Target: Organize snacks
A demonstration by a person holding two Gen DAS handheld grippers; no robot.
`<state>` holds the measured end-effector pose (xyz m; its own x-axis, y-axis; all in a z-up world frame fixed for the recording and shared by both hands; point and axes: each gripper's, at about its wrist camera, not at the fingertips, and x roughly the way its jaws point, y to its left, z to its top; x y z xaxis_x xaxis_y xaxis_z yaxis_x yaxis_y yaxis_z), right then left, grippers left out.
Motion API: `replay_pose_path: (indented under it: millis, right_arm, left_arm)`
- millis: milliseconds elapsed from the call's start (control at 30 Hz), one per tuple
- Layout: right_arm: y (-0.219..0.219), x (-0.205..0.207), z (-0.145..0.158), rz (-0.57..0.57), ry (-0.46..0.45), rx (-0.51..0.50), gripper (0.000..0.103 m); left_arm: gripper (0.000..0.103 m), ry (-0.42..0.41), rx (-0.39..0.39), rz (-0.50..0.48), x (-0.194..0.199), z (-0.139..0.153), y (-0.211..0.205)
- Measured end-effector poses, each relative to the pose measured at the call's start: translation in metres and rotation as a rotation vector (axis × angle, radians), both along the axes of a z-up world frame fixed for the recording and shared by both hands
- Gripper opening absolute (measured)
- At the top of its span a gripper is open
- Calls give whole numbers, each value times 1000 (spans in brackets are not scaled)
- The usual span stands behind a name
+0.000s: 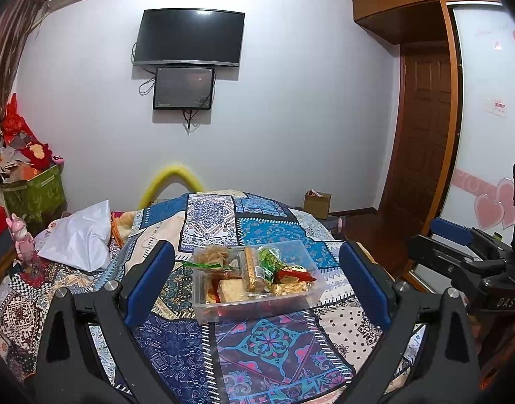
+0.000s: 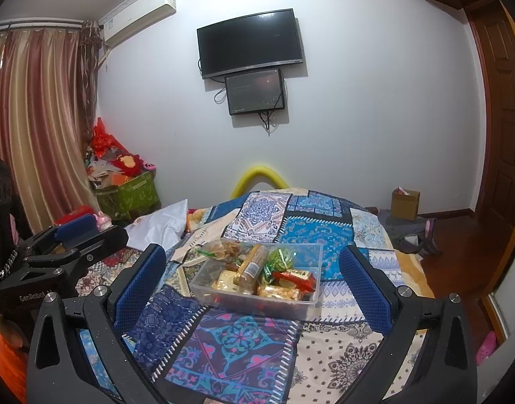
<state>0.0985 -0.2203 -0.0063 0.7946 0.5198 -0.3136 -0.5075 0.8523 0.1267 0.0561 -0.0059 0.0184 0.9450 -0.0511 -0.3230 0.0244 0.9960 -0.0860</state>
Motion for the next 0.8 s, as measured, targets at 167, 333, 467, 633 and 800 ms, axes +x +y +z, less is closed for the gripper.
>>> replay_pose_path:
  millis: [167,333,467,633,800]
  right_arm:
    - [0,-1,0,-1,-2,-2,103]
    - [0,-2,-1,0,-3,-4,103]
    - [0,-2,-1,-1,-1,-5,103]
    - [-3,1,-1,-6,6,-2,103]
    - [-1,2,-2,-9,9,-8,103]
  left_arm:
    - [99,-4,2,1,-1,0,-1]
    - [99,-6,2,-4,-2,0,-4]
    - [99,3,-16,-4,-1,-1,-3]
    - [99,5,-33,-3,0,-1,0]
    - [99,11,-39,-16,1,-3,1]
